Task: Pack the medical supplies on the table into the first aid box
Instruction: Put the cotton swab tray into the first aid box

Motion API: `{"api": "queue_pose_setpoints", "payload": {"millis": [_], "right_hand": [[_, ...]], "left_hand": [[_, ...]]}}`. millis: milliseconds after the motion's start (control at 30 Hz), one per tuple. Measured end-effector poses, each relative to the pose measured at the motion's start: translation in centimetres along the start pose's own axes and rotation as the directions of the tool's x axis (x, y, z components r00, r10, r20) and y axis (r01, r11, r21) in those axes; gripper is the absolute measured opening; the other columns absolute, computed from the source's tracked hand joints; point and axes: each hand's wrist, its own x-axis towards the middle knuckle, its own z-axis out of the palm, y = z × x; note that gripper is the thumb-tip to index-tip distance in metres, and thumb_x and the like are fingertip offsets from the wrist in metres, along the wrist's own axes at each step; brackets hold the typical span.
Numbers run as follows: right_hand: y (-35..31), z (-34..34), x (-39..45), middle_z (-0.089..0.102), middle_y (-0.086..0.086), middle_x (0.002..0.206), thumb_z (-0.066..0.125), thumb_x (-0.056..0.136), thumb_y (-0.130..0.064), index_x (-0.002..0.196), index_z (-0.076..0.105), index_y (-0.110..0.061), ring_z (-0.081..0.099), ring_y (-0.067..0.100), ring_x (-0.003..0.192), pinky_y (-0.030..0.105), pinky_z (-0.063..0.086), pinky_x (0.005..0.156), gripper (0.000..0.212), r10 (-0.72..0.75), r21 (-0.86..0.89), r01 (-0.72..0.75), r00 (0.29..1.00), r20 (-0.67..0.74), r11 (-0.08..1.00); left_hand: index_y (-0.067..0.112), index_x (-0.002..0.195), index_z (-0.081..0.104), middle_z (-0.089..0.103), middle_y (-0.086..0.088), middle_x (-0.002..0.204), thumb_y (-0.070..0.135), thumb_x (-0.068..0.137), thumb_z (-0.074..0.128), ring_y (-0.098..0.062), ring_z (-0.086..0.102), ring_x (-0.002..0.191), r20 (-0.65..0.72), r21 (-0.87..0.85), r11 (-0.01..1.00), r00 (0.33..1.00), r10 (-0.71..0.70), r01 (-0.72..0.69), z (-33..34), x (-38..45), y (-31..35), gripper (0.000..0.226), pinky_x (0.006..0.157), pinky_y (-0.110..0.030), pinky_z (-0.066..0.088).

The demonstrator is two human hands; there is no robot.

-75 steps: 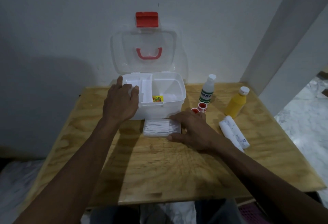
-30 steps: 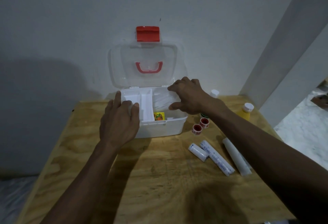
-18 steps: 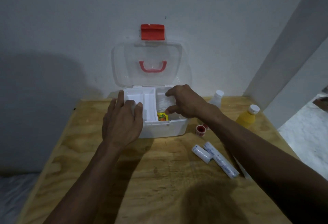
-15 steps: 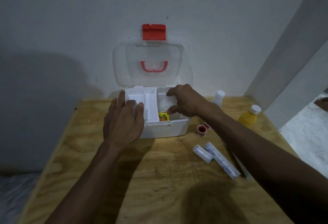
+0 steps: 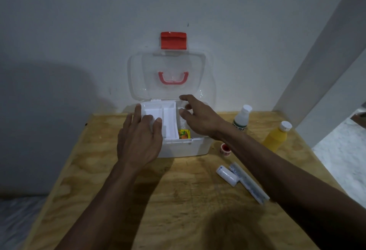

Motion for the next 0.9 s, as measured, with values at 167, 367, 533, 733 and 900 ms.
{"api": "queue_pose_setpoints", "payload": {"millis": [167,367,533,733,900], "right_hand": [[0.0,0.4,0.0,0.043,0.011,0.150,0.044,0.102,-0.038,0.153,0.023,-0.029,0.049,0.025,0.131,0.028,0.042,0.096,0.056,-0.011,0.044,0.008,0.998,0.063,0.999],[-0.6,0.9,0.3,0.038,0.007,0.154,0.038,0.105,-0.032,0.153,0.020,-0.026,0.041,0.025,0.137,0.033,0.036,0.109,0.051,-0.009,0.082,0.000,0.994,0.112,0.997],[-1.0,1.1,0.1,0.028,0.004,0.159,0.033,0.106,-0.029,0.154,0.011,-0.028,0.037,0.026,0.140,0.036,0.032,0.113,0.053,-0.049,0.081,0.037,0.989,0.140,0.996],[-0.9,1.2,-0.1,0.039,0.006,0.153,0.036,0.106,-0.023,0.152,0.015,-0.029,0.047,0.025,0.130,0.038,0.040,0.109,0.052,-0.048,0.108,0.040,0.996,0.079,0.993],[-0.9,1.4,0.0,0.054,0.009,0.137,0.038,0.104,-0.018,0.149,0.023,-0.024,0.055,0.013,0.090,0.025,0.050,0.085,0.048,-0.064,0.073,0.067,0.997,-0.042,0.995]], "left_hand": [[0.017,0.126,0.056,0.030,-0.008,0.158,0.056,0.094,0.020,-0.031,0.030,0.144,-0.014,-0.007,1.000,1.000,0.009,-0.009,0.1,0.0,0.0,0.063,0.110,-0.056,0.036],[0.018,0.127,0.054,0.031,-0.008,0.158,0.057,0.091,0.016,-0.031,0.032,0.143,-0.009,0.006,1.000,1.000,0.012,-0.012,0.1,0.1,0.0,0.066,0.110,-0.055,0.037],[0.017,0.127,0.055,0.033,-0.008,0.157,0.057,0.091,0.017,-0.031,0.033,0.143,-0.016,0.010,1.000,1.000,0.018,-0.018,0.2,0.1,0.0,0.065,0.110,-0.054,0.037],[0.018,0.127,0.055,0.032,-0.008,0.158,0.057,0.091,0.017,-0.031,0.032,0.143,-0.018,0.020,1.000,1.000,0.019,-0.018,0.2,0.2,-0.1,0.066,0.109,-0.054,0.038],[0.018,0.129,0.055,0.028,-0.008,0.159,0.058,0.091,0.016,-0.032,0.030,0.144,-0.006,0.030,0.999,1.000,0.013,-0.013,0.1,0.1,-0.2,0.067,0.110,-0.055,0.038]]}}
